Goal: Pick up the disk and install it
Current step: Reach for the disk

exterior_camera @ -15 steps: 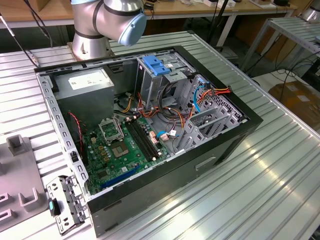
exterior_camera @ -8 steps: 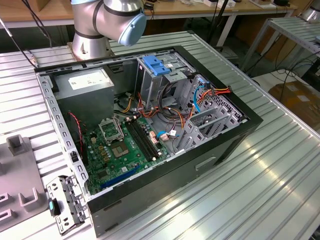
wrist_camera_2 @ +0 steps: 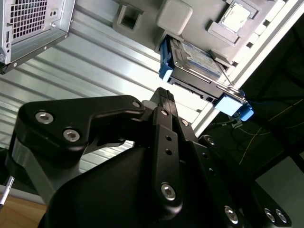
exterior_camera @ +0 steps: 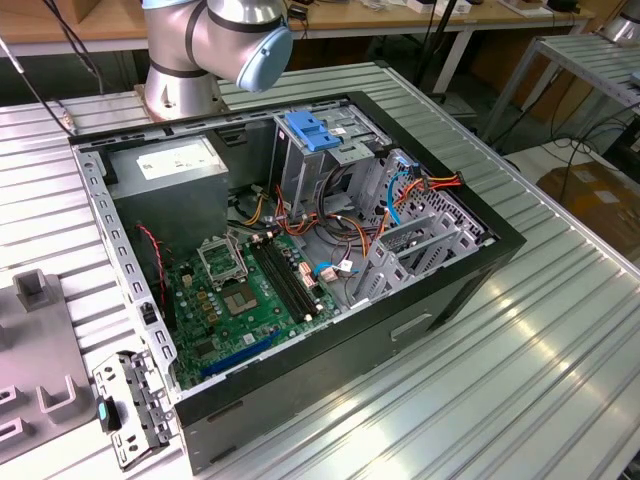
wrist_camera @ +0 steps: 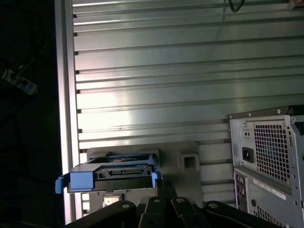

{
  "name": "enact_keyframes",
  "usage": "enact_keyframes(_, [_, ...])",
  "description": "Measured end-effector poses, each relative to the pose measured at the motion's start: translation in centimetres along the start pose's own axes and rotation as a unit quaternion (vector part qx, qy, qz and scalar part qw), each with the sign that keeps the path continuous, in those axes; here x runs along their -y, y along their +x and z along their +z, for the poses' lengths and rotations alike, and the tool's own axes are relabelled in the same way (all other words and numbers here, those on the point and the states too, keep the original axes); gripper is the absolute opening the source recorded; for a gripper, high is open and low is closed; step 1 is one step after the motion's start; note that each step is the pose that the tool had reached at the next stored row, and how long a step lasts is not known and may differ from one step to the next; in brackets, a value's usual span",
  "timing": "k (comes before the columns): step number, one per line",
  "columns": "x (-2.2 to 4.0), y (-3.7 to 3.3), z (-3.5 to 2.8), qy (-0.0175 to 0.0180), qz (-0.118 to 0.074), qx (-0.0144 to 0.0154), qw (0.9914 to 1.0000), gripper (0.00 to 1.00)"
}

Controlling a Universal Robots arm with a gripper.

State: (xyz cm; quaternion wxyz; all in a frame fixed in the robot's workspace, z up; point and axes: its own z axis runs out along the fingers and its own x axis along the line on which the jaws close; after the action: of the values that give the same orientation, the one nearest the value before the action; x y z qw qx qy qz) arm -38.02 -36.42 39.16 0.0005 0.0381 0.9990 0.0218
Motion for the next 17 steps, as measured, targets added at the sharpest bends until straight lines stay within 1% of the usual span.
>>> enact_keyframes(12, [0.01, 0.11, 0.0, 0.0, 0.0, 0.0, 1.0, 0.11])
enact_keyframes(15, [0.07, 0.95, 0.0, 0.0, 0.0, 0.0, 1.0, 0.11])
enact_keyframes(16, [0.12, 1.59, 0.0, 0.0, 0.0, 0.0001, 1.0, 0.11])
enact_keyframes(17, [0.16, 2.08, 0.0, 0.0, 0.0, 0.0, 1.0, 0.11])
